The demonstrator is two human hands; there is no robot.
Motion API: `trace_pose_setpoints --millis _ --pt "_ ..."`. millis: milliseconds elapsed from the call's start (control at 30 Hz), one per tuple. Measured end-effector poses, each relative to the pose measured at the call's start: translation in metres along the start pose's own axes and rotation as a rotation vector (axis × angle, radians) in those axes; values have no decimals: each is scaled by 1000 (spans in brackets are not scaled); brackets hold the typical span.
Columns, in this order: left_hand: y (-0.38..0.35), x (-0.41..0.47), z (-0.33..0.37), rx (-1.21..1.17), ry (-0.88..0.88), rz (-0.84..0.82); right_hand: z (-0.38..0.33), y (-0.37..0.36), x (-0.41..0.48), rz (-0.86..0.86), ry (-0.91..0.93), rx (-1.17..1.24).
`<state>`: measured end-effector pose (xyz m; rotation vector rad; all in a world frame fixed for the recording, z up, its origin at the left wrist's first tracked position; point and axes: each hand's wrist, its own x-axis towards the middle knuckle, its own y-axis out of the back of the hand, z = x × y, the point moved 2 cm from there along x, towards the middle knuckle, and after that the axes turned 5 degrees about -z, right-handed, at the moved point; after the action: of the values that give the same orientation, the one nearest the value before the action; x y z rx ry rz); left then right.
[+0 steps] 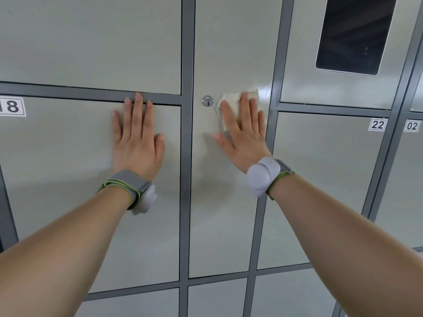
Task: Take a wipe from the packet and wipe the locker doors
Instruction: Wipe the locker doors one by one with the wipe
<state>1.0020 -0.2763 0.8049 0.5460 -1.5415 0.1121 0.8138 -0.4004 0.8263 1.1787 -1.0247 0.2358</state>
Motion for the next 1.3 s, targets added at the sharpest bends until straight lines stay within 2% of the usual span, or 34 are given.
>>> trace_pose_setpoints --millis 67,300,400,633,933,1000,1167,1300 --pt "0 -1 -1 -3 -14 -2 -5 -5 -2 11 -8 -26" --pt "3 -9 -4 -23 -46 -46 -12 -51 -52 -64 147 -164" --pt "1 -17 -6 -10 -69 -52 -8 -47 -50 -12 202 -187" --pt "-2 -23 -5 -16 -44 -47 -26 -23 -9 65 50 -24" --pt "-7 -35 -4 2 -14 -76 -23 -67 -65 -39 299 -189" --pt "-8 -37 -4 3 -11 -77 -25 -55 -53 4 298 -172" --pt "-9 -39 -4 2 -13 -61 -37 -26 -6 51 149 -48" --pt "-8 -40 -6 -12 -45 -68 -30 -44 -21 83 278 -135"
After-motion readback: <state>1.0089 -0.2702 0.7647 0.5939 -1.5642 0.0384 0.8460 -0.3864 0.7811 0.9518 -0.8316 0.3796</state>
